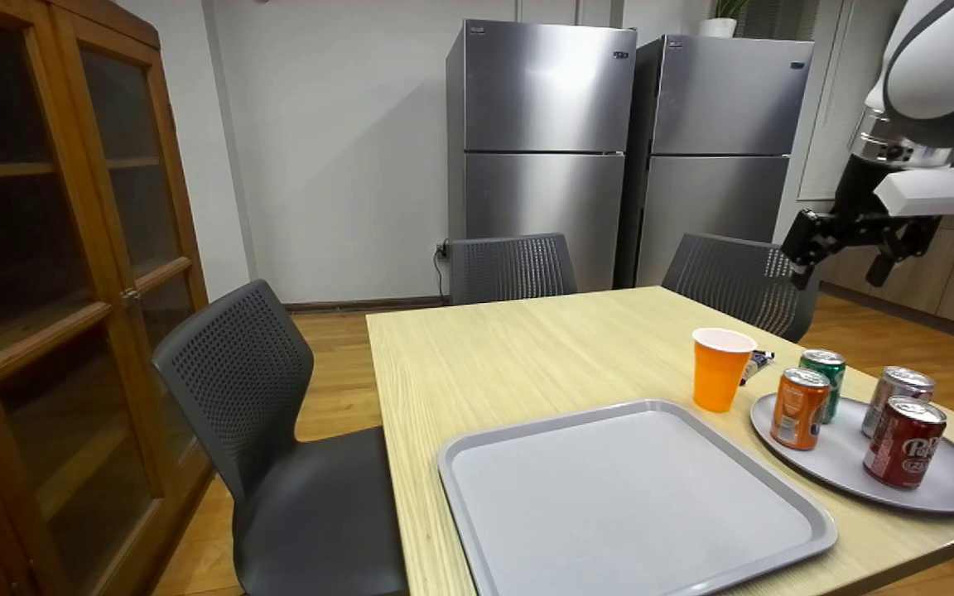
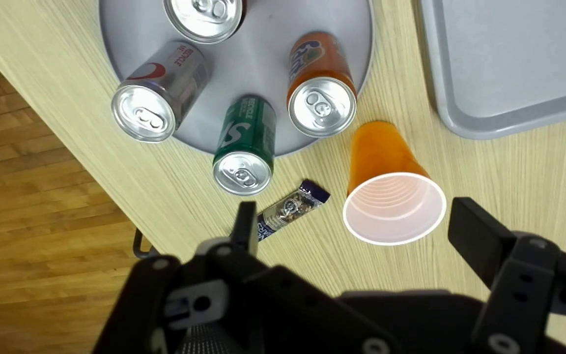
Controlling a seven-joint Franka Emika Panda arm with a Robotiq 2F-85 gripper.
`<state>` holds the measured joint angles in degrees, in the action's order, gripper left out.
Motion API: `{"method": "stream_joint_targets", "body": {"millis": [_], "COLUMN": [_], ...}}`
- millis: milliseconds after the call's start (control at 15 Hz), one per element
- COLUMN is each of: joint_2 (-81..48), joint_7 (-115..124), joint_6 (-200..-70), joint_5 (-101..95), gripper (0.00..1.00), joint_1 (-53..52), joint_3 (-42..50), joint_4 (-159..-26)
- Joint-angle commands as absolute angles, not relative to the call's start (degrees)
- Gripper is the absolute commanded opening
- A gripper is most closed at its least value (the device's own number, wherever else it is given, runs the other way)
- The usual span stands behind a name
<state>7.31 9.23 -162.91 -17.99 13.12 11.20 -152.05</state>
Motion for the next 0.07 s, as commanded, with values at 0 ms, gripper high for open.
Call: {"method": "stream_joint_targets", "body": {"millis": [0], "joint_2": [7.29], "joint_7": [8.70], "joint_6": [-162.89], "joint_5": [-17.43], "gripper": [1.00], "joint_1": [14.01], "joint_3": [10.28], "joint_4": [-152.02]}}
